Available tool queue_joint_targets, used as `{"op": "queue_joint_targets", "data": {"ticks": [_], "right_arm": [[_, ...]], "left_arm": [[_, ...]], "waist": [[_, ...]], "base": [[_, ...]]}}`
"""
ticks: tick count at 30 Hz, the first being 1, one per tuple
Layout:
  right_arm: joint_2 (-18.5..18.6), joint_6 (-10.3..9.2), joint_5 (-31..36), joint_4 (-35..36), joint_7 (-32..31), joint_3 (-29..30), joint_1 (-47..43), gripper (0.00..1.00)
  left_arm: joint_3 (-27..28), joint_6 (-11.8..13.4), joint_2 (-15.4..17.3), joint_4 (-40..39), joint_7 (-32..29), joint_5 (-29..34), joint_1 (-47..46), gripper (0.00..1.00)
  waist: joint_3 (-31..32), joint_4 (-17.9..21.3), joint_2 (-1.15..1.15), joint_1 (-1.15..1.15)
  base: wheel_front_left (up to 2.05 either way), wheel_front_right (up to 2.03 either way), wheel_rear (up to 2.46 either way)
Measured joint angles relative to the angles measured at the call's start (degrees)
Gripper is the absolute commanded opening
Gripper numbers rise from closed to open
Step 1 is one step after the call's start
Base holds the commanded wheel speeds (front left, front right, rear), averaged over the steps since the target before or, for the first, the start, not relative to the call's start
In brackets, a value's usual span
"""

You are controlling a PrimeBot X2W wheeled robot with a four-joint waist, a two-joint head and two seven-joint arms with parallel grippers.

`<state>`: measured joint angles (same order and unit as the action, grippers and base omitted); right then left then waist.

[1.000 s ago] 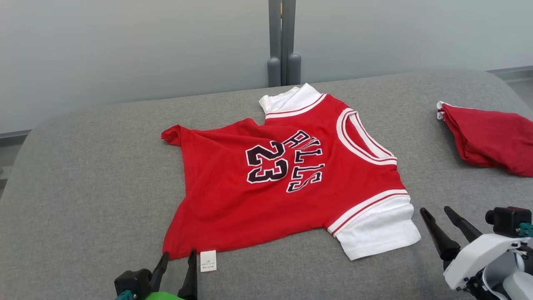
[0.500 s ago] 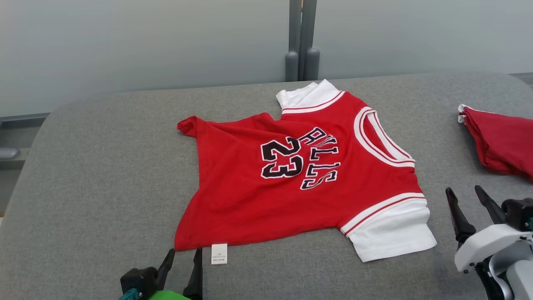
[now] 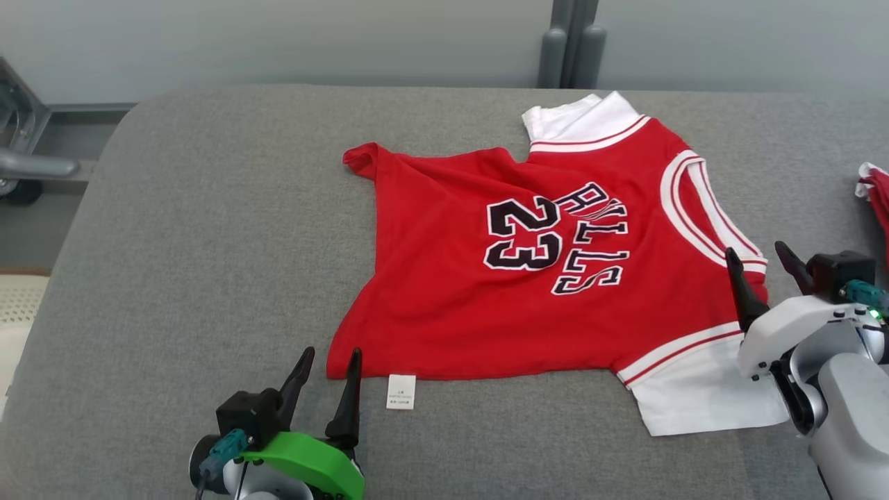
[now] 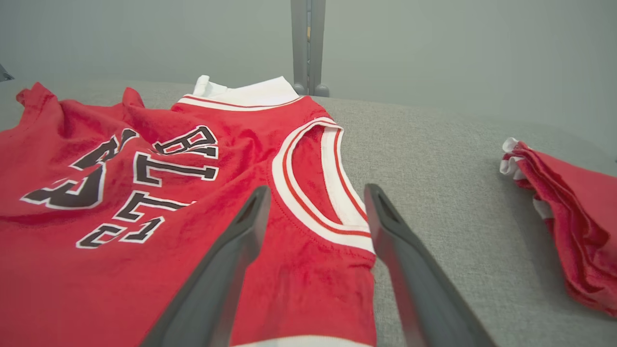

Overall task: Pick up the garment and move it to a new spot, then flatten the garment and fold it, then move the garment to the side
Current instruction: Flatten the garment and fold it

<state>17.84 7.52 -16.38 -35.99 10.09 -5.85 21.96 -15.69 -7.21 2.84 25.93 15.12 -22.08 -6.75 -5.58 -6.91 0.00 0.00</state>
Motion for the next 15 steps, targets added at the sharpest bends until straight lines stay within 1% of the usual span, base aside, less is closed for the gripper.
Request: {"op": "queue_joint_targets", "data": {"ticks": [6, 13, 15], "right_arm": [[0.3, 0.00, 2.1, -5.6, -1.6, 0.2, 5.1, 1.00], [1.6, 0.00, 2.5, -11.9, -4.2, -0.2, 10.4, 1.00], [1.9, 0.00, 2.5, -13.2, -4.0, 0.0, 11.5, 1.00]], "left_arm": [[-1.5, 0.0, 0.0, -1.6, 0.0, 0.0, -1.4, 1.00], [-2.8, 0.0, 0.0, -2.1, 0.0, -0.1, -2.4, 1.00], [-2.9, 0.1, 0.0, -2.2, 0.0, -0.1, -2.6, 1.00]], "waist": [[-3.3, -2.9, 0.00, 0.00], [-6.8, -5.8, 0.00, 0.00], [-7.7, -6.6, 0.00, 0.00]], "base": [[0.00, 0.00, 0.00], [0.00, 0.00, 0.00], [0.00, 0.00, 0.00]]}}
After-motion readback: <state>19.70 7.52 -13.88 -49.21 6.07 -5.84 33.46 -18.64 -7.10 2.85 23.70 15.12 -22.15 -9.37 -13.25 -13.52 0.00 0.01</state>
